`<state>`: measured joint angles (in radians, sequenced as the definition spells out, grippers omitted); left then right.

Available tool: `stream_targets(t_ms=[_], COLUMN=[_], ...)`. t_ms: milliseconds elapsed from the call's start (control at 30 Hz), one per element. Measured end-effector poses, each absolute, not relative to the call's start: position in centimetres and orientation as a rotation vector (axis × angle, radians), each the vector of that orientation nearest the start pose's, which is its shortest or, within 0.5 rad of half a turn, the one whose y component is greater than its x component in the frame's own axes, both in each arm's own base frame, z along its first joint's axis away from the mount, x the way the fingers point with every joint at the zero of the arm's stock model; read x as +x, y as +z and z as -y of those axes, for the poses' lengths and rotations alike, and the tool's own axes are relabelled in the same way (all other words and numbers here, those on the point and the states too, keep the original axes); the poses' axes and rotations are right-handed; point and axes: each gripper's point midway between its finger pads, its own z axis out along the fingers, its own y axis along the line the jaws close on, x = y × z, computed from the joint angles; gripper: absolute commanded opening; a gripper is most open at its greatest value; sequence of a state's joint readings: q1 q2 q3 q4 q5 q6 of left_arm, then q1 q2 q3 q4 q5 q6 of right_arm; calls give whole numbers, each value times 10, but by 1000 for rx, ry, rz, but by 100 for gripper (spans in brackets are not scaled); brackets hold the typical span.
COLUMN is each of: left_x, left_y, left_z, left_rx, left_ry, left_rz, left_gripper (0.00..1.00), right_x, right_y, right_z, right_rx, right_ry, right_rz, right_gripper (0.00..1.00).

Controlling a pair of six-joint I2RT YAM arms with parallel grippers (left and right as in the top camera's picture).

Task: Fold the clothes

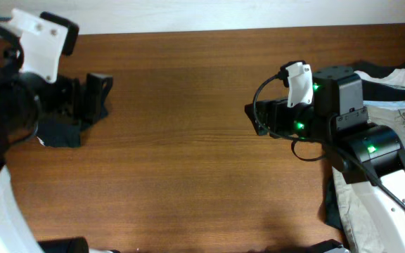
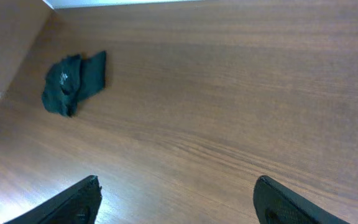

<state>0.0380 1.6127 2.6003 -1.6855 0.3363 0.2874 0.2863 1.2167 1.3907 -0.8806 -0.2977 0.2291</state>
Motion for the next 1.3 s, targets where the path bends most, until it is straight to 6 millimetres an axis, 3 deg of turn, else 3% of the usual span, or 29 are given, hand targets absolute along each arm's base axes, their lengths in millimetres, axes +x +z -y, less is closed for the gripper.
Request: stream_targets(t_ms=[167, 300, 367, 433, 533, 567, 600, 667, 733, 800, 933, 1033, 1300], left_x=[239, 231, 231, 231, 231, 231, 232, 231, 231, 232, 231, 231, 231], left_y=[497, 501, 501, 501, 501, 501, 501, 501, 500, 501, 500, 500, 500], left_z=[46, 46, 46, 46, 46, 46, 46, 46, 46, 45, 45, 45, 45], left_rx=[404, 404, 404, 404, 404, 404, 404, 403, 402, 400, 399, 400, 399], left_ry=[-178, -173, -172, -172, -172, -172, -172, -169, -168, -165, -164, -164, -164], left_rz=[-2062, -2043, -2044, -2043, -2044, -2044, -2043, -2042, -2047, -2045, -2049, -2048, -2048], left_gripper=[99, 99, 99, 99, 99, 99, 99, 99, 99, 99, 99, 99, 99], right_x=[310, 303, 316, 316, 287, 265, 251, 246, 240, 223, 219, 228, 228], right_y=[315, 317, 336, 355, 399, 420, 421, 379, 283, 223, 155, 138, 139], right_z=[-150, -160, -161, -149, -129, -103, -83, -55, -29, -25, -25, -24, -24], right_rx=[-274, -314, -321, -377, -467, -446, -407, -334, -244, -222, -148, -126, -124], right_ry=[638, 718, 726, 655, 486, 352, 268, 171, 92, 76, 130, 145, 147], right_rz=[-2280, -2277, -2181, -2090, -1903, -1804, -1766, -1774, -1841, -1838, -1843, -1837, -1829], right_gripper=[99, 99, 99, 99, 99, 99, 99, 99, 99, 99, 99, 99, 99])
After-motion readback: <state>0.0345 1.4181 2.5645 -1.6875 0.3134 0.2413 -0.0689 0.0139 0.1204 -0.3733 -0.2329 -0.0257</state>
